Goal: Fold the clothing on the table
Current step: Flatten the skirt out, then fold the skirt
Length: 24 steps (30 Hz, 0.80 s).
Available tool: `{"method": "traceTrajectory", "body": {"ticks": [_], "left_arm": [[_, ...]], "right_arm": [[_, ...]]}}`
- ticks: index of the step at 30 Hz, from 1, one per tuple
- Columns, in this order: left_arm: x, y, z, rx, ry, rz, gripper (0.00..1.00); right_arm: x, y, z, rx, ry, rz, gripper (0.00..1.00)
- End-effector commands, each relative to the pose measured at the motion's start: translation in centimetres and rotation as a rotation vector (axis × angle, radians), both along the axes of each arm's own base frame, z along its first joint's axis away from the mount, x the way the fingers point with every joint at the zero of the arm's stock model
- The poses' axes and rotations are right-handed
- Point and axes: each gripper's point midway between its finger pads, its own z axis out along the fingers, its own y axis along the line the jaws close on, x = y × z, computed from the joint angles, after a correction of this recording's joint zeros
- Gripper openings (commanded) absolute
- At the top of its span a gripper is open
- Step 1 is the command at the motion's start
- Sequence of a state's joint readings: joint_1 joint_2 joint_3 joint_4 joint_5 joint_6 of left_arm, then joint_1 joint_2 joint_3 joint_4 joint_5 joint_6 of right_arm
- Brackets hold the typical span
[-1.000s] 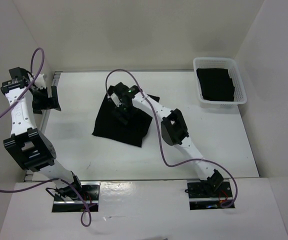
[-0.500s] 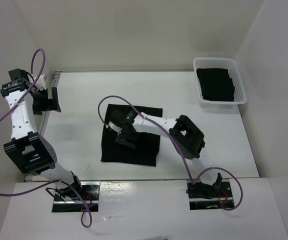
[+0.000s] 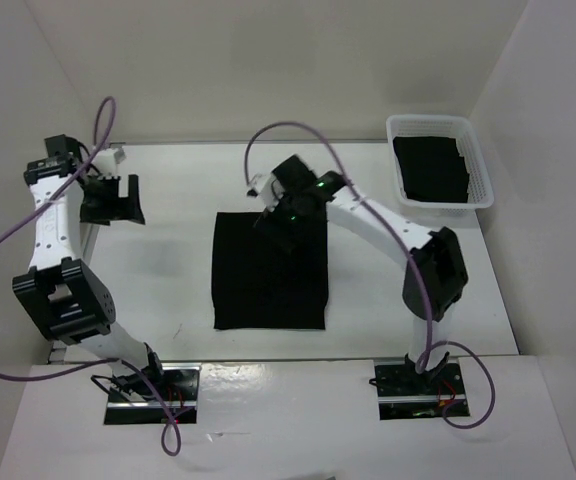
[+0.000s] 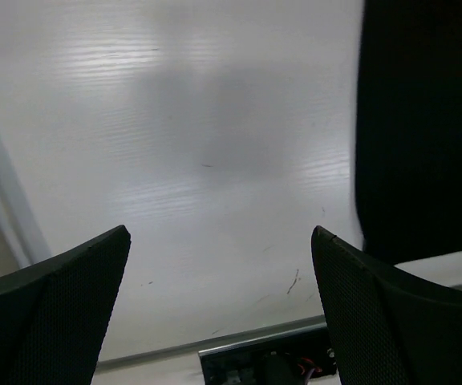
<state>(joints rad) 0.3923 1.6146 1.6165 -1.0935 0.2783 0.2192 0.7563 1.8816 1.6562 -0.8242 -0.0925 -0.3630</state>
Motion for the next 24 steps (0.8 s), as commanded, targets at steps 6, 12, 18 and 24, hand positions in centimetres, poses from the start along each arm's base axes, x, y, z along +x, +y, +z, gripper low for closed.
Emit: {"method": "traceTrajectory", "body": {"ticks": [6,12,18,24], "left_arm": [[3.6,-8.6,-6.8,-0.088,0.137,-0.225,1.0],[7.9,-10.3,-9.6,-0.184,0.142,-0.185,0.95],[10.5,-11.4,-12.8,-0.138,0.16,-0.18,0.87],[11.5,-14.7,-14.9,-0.064,0.184,-0.238,0.85]], "right_arm": [[5.1,-7.2,2.4,0.201,0.042,-0.191,0.95],[7.2,-10.6,-0.6,0.185,0.054,-0.338,0.86],[8.4,-11.8,-3.0,0.17,0.096,-0.396,0.8],[10.3,-13.5,-4.1,0.168,0.095,-0.457,0.72]]}}
